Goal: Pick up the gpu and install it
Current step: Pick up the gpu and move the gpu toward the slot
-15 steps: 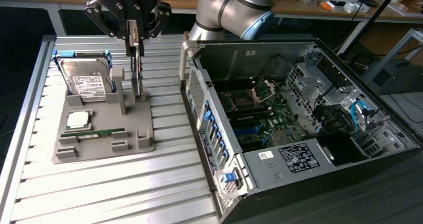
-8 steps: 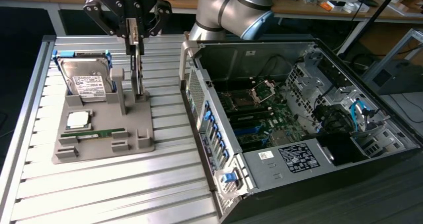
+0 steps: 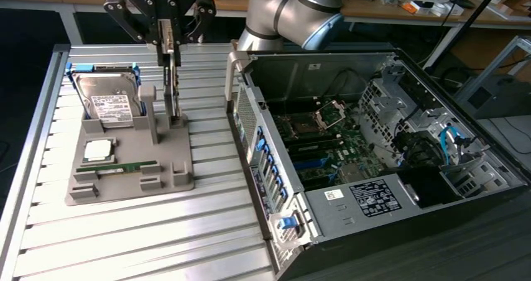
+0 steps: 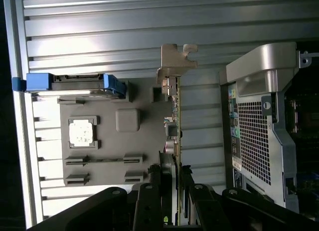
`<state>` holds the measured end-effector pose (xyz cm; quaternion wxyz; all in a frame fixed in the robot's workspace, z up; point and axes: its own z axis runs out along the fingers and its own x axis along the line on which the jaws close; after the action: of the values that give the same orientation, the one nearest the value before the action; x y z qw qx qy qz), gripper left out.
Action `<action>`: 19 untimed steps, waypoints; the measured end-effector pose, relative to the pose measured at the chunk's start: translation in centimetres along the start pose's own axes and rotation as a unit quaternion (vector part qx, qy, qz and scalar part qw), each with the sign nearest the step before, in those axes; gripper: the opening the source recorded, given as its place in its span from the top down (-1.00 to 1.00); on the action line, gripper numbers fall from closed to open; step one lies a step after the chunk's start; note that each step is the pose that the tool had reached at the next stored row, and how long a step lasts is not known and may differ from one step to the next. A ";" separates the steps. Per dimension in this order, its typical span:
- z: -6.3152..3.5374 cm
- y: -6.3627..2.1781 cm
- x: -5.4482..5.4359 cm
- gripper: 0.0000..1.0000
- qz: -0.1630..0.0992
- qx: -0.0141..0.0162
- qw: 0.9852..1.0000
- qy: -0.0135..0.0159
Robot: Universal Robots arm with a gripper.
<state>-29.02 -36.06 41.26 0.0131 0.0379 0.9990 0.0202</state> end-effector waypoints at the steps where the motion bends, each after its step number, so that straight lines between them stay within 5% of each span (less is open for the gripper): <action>1: -0.13 0.00 0.0 0.47 0.000 0.000 1.000 0.000; 19: -1.02 0.04 0.0 0.47 0.000 0.000 1.000 0.000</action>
<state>-29.02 -36.06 42.28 0.0131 0.0379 0.9990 0.0202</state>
